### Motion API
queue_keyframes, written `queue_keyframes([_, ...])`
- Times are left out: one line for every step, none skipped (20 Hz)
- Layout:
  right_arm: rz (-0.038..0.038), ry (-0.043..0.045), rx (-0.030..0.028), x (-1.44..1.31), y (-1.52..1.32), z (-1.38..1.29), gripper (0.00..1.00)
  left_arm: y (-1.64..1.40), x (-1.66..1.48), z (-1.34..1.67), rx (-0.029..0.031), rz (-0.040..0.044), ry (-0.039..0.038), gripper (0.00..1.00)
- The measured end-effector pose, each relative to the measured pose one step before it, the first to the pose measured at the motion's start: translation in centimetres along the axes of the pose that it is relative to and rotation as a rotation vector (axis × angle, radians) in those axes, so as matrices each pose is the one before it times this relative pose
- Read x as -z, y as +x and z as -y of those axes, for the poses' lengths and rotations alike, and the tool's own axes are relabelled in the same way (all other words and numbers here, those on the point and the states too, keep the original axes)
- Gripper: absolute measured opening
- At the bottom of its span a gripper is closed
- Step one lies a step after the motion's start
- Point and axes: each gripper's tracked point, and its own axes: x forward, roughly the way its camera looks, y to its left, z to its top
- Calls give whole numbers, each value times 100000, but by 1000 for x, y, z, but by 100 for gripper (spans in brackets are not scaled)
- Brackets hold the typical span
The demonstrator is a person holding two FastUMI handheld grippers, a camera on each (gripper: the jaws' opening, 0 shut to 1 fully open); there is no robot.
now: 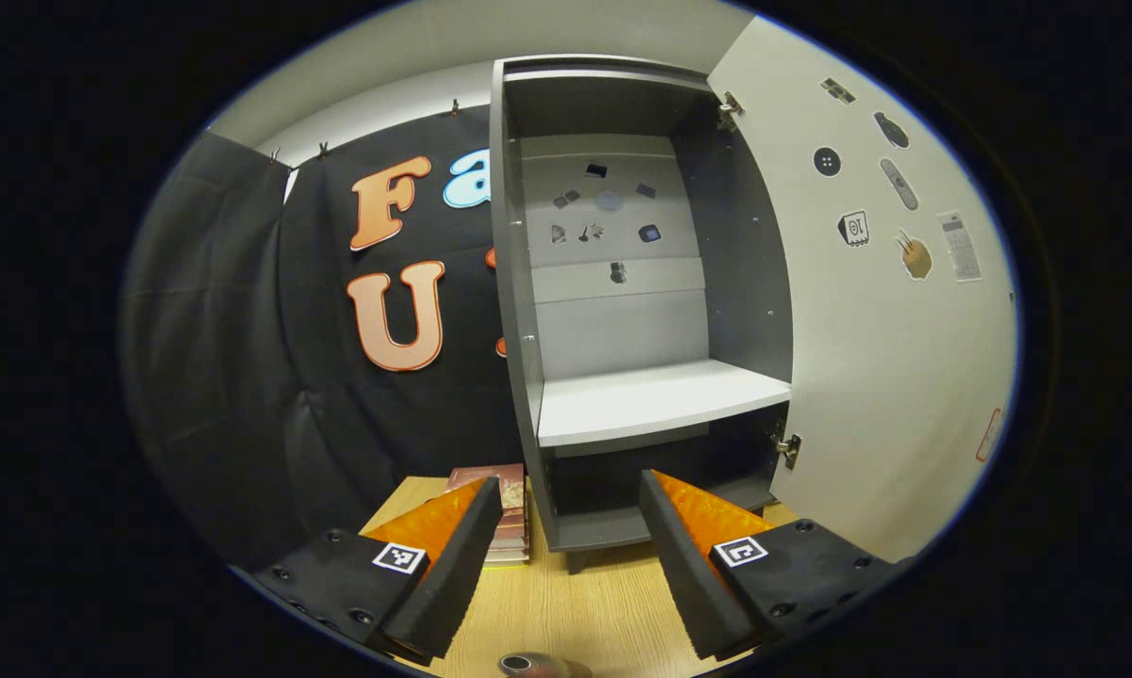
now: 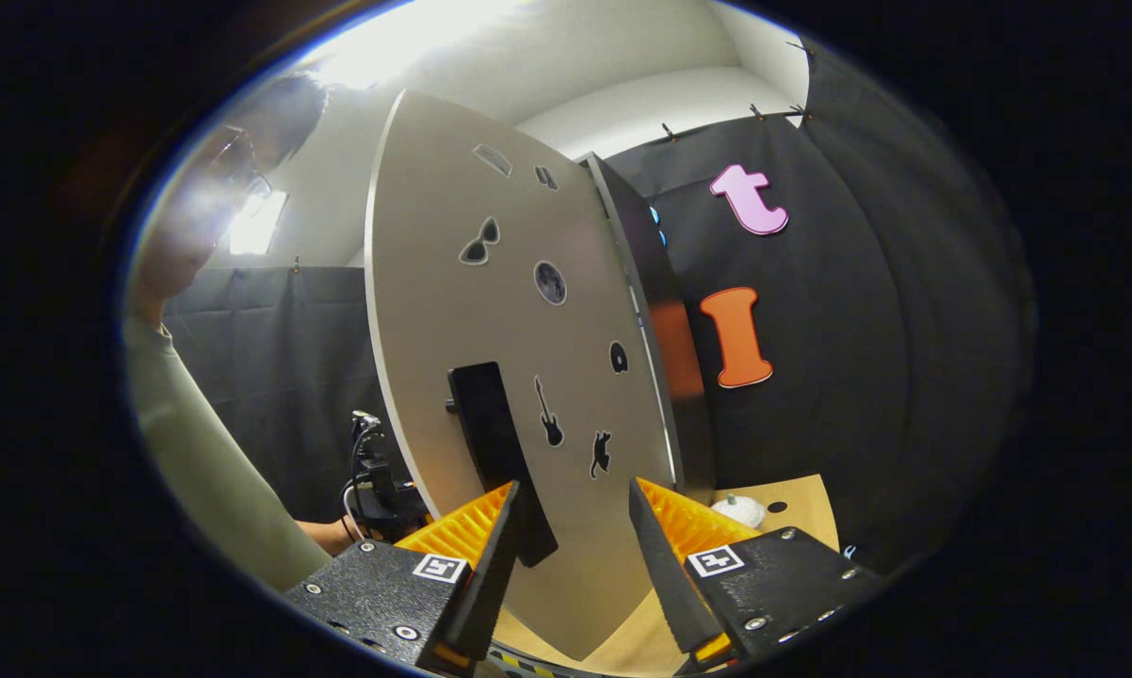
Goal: Open the cabinet door with the right hand, grasp the bottle in the cabinet with the left hand and place it on the coaster, then close the cabinet door with the right hand.
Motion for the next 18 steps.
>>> queue_keyframes([-451, -117, -1195, 336, 306, -372, 71, 14, -143, -344, -209, -203, -1184, 93])
queue_keyframes([-217, -188, -1143, 295, 397, -398, 71, -86, -234, -557, -767, 362, 50, 95])
queue_keyframes([-457, -401, -1069, 433, 392, -347, 71, 3, -371, -520, -472, 1377, 1046, 94])
queue_keyframes([-217, -94, -979, 31, 309, -128, 71, -56, -285, -490, -526, 813, 1306, 95])
queue_keyframes([-423, 86, -944, 106, 362, -213, 71, -73, 284, -385, -314, -265, 613, 95])
queue_keyframes([20, 179, -881, 131, 335, -275, 71, -42, 89, -319, -93, -263, -129, 95])
queue_keyframes([-148, 91, -793, -37, 262, -407, 71, -24, 16, -309, -171, 92, -238, 95])
queue_keyframes([11, 329, -690, 76, 290, -170, 71, -72, -185, -298, -95, 285, -32, 95])
queue_keyframes([-16, 95, -603, 209, 555, -41, 71, -99, -156, -387, -74, 309, -91, 95])
queue_keyframes([10, 346, -629, 215, 148, -14, 71, -80, -147, -307, 85, 361, -416, 95])
queue_keyframes([-158, 482, -614, 312, 316, -66, 71, -67, -192, -285, 2, 353, -520, 95])
queue_keyframes([-333, 1395, -515, 346, 230, 0, 71, -47, -211, -396, -113, 436, -45, 95])
queue_keyframes([-156, 1100, -542, 350, 318, -252, 71, -91, -15, -398, -110, -103, 346, 95])
queue_keyframes([36, 359, -264, 244, 336, -75, 71, -31, 183, -507, -714, -395, 137, 95])
queue_keyframes([-40, -300, -313, 38, 332, 13, 71, -181, -119, -466, -380, 478, -206, 95])
queue_keyframes([-27, -710, -277, 113, 422, 36, 71, -198, -301, -390, -546, 576, -272, 95])
queue_keyframes([-289, -1042, -460, 144, 320, -66, 71, -290, -242, -384, -561, 565, -201, 95])
queue_keyframes([-392, -724, -692, 72, 320, -111, 71, -127, -395, -390, -674, 722, -441, 95])
